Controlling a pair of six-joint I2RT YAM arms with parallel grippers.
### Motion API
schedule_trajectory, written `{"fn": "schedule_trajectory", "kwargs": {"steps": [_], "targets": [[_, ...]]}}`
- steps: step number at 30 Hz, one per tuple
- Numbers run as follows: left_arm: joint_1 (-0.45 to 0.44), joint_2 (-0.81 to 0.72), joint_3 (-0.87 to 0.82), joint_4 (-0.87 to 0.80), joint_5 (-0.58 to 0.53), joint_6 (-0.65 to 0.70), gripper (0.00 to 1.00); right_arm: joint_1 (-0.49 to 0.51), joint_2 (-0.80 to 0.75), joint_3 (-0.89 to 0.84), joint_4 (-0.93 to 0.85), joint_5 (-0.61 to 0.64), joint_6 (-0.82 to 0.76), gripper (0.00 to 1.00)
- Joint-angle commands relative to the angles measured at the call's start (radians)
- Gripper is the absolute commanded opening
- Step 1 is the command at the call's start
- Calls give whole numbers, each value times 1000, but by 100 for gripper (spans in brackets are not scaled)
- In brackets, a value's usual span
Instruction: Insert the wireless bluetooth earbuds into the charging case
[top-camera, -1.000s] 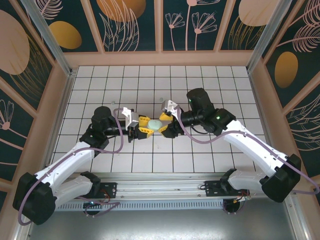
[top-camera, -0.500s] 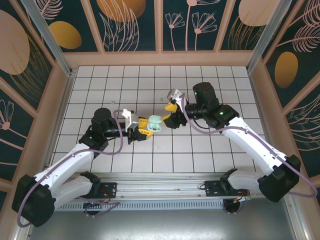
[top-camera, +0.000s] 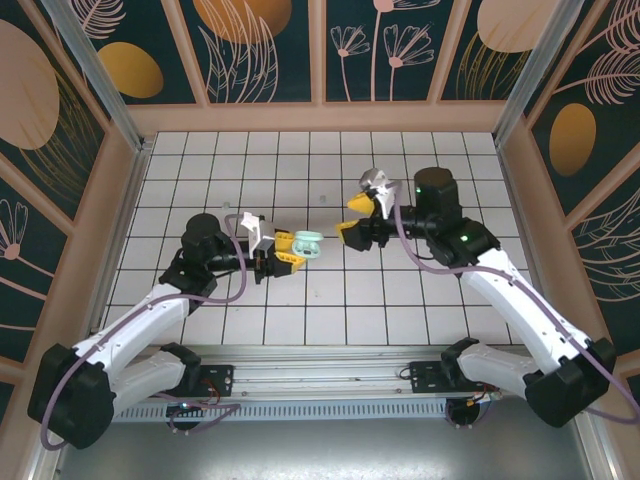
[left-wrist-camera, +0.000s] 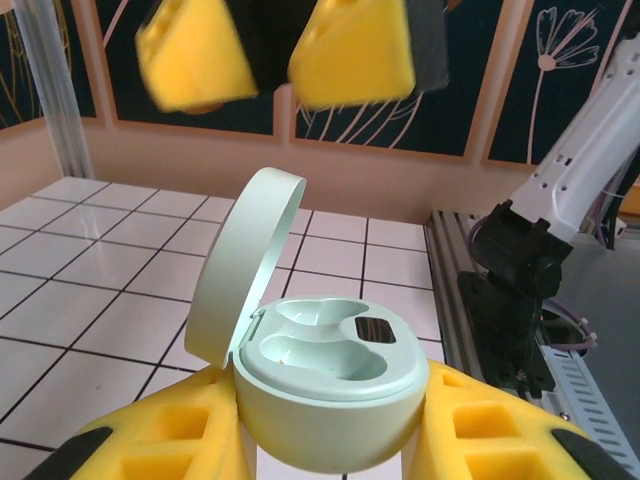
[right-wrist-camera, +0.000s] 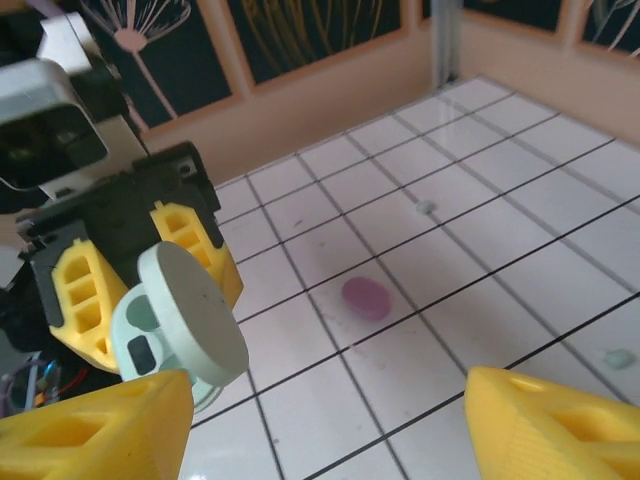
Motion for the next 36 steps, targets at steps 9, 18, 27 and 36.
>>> {"fn": "schedule_trajectory", "kwargs": {"steps": [9, 18, 27, 36], "targets": [[75, 61, 67, 90, -1, -75, 0, -183, 113, -66, 89, 217, 380, 72], [131, 136, 224, 86, -47, -106, 0, -199, 390, -63, 256, 178, 592, 62], [205, 266, 431, 88, -123, -199, 0, -115, 739, 156, 239, 289, 699, 54], [291, 407, 602, 123, -149, -256, 0, 58, 959, 417, 211, 466, 728, 51]]}}
